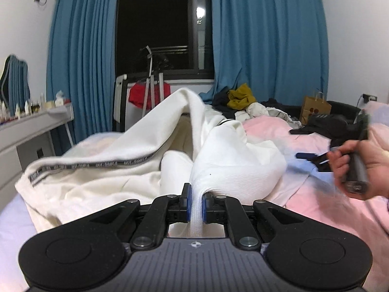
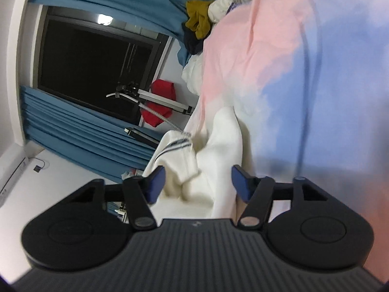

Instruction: Fold clothes

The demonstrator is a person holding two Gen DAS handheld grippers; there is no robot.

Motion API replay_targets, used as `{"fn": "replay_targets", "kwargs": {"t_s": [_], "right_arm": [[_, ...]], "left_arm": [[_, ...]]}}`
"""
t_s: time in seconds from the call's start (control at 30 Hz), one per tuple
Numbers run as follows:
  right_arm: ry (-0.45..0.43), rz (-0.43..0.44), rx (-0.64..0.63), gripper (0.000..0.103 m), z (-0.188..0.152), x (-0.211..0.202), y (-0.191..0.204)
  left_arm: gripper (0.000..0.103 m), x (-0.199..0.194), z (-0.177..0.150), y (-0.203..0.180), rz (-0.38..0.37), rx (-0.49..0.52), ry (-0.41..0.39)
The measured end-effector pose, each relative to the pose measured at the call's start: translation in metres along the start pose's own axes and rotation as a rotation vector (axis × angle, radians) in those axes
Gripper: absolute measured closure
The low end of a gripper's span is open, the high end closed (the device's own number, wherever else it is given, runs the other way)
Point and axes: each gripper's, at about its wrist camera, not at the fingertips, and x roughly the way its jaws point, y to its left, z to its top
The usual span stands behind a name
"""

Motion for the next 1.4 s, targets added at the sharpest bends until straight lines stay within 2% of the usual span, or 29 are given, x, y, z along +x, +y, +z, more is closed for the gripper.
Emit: {"fn": "replay_targets", "kwargs": {"t_s": [0.1, 0.2, 0.27, 0.3, 0.33, 0.43, 0.47, 0.53, 0.6, 0.67, 0.77, 0.83, 0.87, 0.9, 1.03, 1.1, 1.23, 1.3, 1.4], "right_arm": [[0.024, -0.033, -0.032, 0.046, 0.011, 0.038, -0.011], [0.048, -0.055, -0.079, 0.057, 0.016, 0.068, -0.016], [0.055, -0.053, -0.132, 0.082, 0.015, 0.082, -0.012], [0.051, -0.055, -0.157, 0.087, 0.013, 0.086, -0.009], [0.037, -0.063, -0.179, 0.091, 0.011, 0.086, -0.004], [-0.009, -0.081, -0.241, 0.093, 0.004, 0.081, 0.011], [-0.031, -0.075, -0.260, 0.094, 0.004, 0.075, 0.019], [-0.083, -0.065, -0.286, 0.094, 0.005, 0.055, 0.034], [-0.144, -0.057, -0.305, 0.094, 0.008, 0.032, 0.048], [-0.230, -0.049, -0.310, 0.094, 0.013, 0.000, 0.057], [-0.374, -0.052, -0.289, 0.094, 0.022, -0.052, 0.063], [-0.474, -0.083, -0.294, 0.094, 0.030, -0.088, 0.067], [-0.526, -0.101, -0.292, 0.094, 0.033, -0.106, 0.067], [-0.577, -0.121, -0.283, 0.094, 0.036, -0.123, 0.067], [-0.747, -0.258, -0.197, 0.094, 0.043, -0.186, 0.045], [-0.766, -0.338, -0.101, 0.094, 0.045, -0.204, 0.018], [-0.725, -0.453, 0.105, 0.094, 0.050, -0.212, -0.044], [-0.702, -0.480, 0.122, 0.094, 0.055, -0.208, -0.055], [-0.681, -0.508, 0.091, 0.094, 0.060, -0.198, -0.060]], "left_arm": [[0.094, 0.006, 0.000, 0.008, -0.012, -0.051, 0.012], [0.094, 0.010, 0.000, 0.012, 0.001, -0.082, 0.004], [0.094, 0.015, 0.001, 0.013, 0.010, -0.071, -0.005], [0.094, 0.018, 0.002, 0.012, 0.016, -0.043, -0.012], [0.094, 0.022, 0.003, 0.011, 0.020, -0.021, -0.017], [0.094, 0.027, 0.005, 0.019, 0.012, -0.070, -0.006], [0.094, 0.028, 0.005, 0.022, -0.001, -0.099, 0.004], [0.094, 0.029, 0.006, 0.029, -0.084, -0.168, 0.027], [0.089, 0.030, 0.007, 0.037, -0.191, -0.240, 0.059], [0.086, 0.026, 0.009, 0.037, -0.250, -0.246, 0.073], [0.076, 0.016, 0.010, 0.035, -0.357, -0.249, 0.091], [0.064, 0.010, 0.010, 0.036, -0.415, -0.276, 0.108], [0.055, 0.007, 0.008, 0.041, -0.425, -0.315, 0.122], [0.051, 0.004, 0.006, 0.046, -0.435, -0.354, 0.137], [0.046, -0.006, -0.004, 0.073, -0.462, -0.544, 0.204], [0.034, -0.011, -0.013, 0.096, -0.419, -0.677, 0.220], [0.029, -0.011, -0.036, 0.141, -0.334, -0.945, 0.257], [0.026, -0.005, -0.048, 0.160, -0.295, -1.071, 0.276], [0.025, 0.017, -0.062, 0.166, -0.229, -1.192, 0.312]]}}
